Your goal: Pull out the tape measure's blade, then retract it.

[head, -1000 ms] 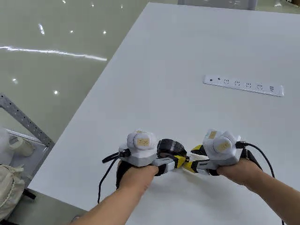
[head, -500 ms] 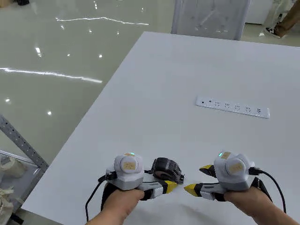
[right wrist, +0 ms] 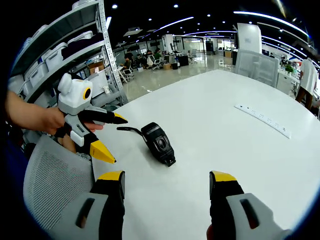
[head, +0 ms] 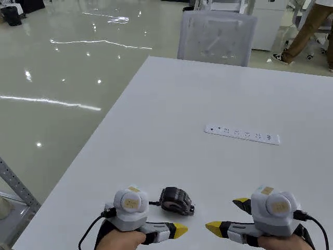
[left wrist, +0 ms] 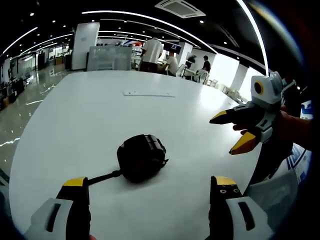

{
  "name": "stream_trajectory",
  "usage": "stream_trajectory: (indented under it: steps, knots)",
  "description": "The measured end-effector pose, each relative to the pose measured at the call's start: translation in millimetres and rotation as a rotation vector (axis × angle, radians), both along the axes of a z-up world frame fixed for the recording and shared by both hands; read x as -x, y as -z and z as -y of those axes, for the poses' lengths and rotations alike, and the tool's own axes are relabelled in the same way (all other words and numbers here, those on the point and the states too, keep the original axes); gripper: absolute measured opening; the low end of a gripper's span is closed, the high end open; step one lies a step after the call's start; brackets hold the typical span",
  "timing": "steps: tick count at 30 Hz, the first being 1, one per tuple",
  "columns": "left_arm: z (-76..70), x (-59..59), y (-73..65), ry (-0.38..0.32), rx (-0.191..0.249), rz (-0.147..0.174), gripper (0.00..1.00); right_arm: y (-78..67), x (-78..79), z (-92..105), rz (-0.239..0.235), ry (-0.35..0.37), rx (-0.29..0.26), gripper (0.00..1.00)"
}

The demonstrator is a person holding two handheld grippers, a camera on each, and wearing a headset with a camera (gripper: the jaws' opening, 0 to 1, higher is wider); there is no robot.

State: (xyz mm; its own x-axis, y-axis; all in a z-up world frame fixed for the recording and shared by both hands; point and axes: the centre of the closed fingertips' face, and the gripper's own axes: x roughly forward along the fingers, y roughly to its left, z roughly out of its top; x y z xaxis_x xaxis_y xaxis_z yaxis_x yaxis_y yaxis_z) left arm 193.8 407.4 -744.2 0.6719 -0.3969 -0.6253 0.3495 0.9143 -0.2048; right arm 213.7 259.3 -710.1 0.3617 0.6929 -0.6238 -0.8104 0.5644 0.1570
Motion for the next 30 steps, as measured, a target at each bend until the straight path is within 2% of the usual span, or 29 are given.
stream_trajectory:
  steps: [4,7,9,14,16,19,23,30]
  knots:
    - [-7.9,7.1,-9.4,0.009,-0.016,0.013,0.97,-10.6,7.5,10.9,0.002,0.031,-0.011,0.69]
    - [-14.2,12.7,-19.4,0.016,-0.025,0.034,0.97,-19.6,14.9,18.4,-0.004,0.056,-0.023,0.74]
    - [-17.2,15.3,-21.8,0.023,-0.036,0.038,0.98,-23.4,18.6,22.0,-0.007,0.067,-0.029,0.78]
    - [-24.3,25.9,-29.3,0.05,-0.051,0.047,1.0,-33.4,30.9,30.6,0.001,0.081,-0.033,0.81]
    - [-25.9,31.3,-31.4,0.053,-0.039,0.044,1.0,-38.4,34.3,34.5,0.008,0.089,-0.033,0.83]
    - [-27.2,40.8,-28.9,0.078,-0.05,0.024,1.0,-46.4,39.7,39.3,0.017,0.097,-0.041,0.85]
    - [-28.1,51.1,-31.3,0.081,-0.036,0.014,1.0,-53.2,47.4,47.7,0.026,0.107,-0.04,0.87]
    - [-35.1,61.2,-44.8,0.068,-0.022,0.033,1.0,-66.0,60.5,65.5,0.032,0.132,-0.047,0.92]
